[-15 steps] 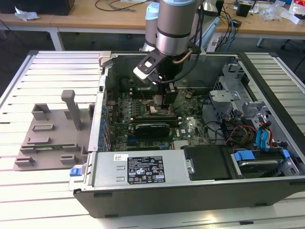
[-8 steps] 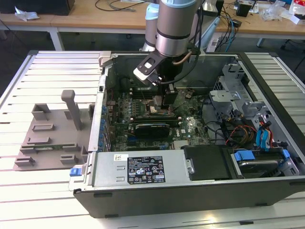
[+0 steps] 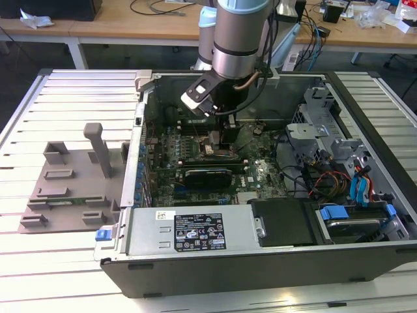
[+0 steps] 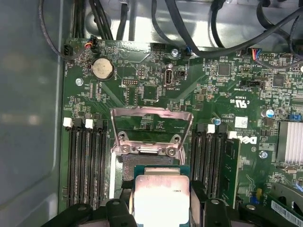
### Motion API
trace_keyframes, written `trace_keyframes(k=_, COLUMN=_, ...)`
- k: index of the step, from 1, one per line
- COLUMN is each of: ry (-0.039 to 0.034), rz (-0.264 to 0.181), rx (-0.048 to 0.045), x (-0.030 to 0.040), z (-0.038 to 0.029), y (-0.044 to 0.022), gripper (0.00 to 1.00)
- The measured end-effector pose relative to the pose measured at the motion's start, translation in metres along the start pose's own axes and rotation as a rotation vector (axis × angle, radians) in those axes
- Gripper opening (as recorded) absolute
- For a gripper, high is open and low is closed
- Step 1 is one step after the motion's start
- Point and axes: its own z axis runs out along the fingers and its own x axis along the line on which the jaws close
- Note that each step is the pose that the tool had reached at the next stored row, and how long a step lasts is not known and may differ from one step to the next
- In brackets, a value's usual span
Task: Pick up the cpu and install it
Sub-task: 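Place the cpu into insertion slot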
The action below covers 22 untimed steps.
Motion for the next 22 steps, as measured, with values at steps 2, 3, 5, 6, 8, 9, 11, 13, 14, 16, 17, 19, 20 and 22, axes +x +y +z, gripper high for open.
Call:
trace_keyframes(k=2, ry=0.0000, rz=0.000, rx=0.0000, x=0.0000, z=0.0019, y=0.0000, gripper=0.55)
trace_keyframes(k=3, ry=-0.0001, rz=0.000, rx=0.0000, x=0.0000, z=0.0030, y=0.0001, gripper=0.55)
trace_keyframes(k=5, ry=-0.0001, rz=0.000, rx=0.0000, x=0.0000, z=0.0041, y=0.0001, gripper=0.55)
trace_keyframes(k=6, ry=-0.0001, rz=0.000, rx=0.0000, x=0.0001, z=0.0047, y=0.0001, gripper=0.55)
trace_keyframes(k=8, ry=0.0000, rz=0.000, rx=0.0000, x=0.0001, z=0.0067, y=0.0002, gripper=0.55)
trace_keyframes(k=9, ry=-0.0001, rz=0.000, rx=0.0000, x=0.0001, z=0.0074, y=0.0002, gripper=0.55)
trace_keyframes(k=11, ry=-0.0001, rz=0.000, rx=0.0000, x=0.0001, z=0.0087, y=0.0002, gripper=0.55)
trace_keyframes(k=13, ry=0.0000, rz=0.000, rx=0.0000, x=0.0002, z=0.0096, y=0.0002, gripper=0.55)
trace_keyframes(k=14, ry=0.0000, rz=0.000, rx=0.0000, x=0.0002, z=0.0102, y=0.0003, gripper=0.55)
trace_keyframes(k=16, ry=0.0000, rz=0.000, rx=0.0001, x=0.0002, z=0.0116, y=0.0003, gripper=0.55)
trace_keyframes(k=17, ry=-0.0001, rz=0.000, rx=0.0000, x=0.0002, z=0.0126, y=0.0003, gripper=0.55)
trace_keyframes(k=19, ry=-0.0001, rz=0.000, rx=0.0000, x=0.0002, z=0.0142, y=0.0003, gripper=0.55)
trace_keyframes(k=20, ry=0.0000, rz=0.000, rx=0.0000, x=0.0003, z=0.0148, y=0.0004, gripper=0.55)
trace_keyframes(k=22, ry=0.0000, rz=0.000, rx=0.0000, x=0.0003, z=0.0159, y=0.0004, gripper=0.55)
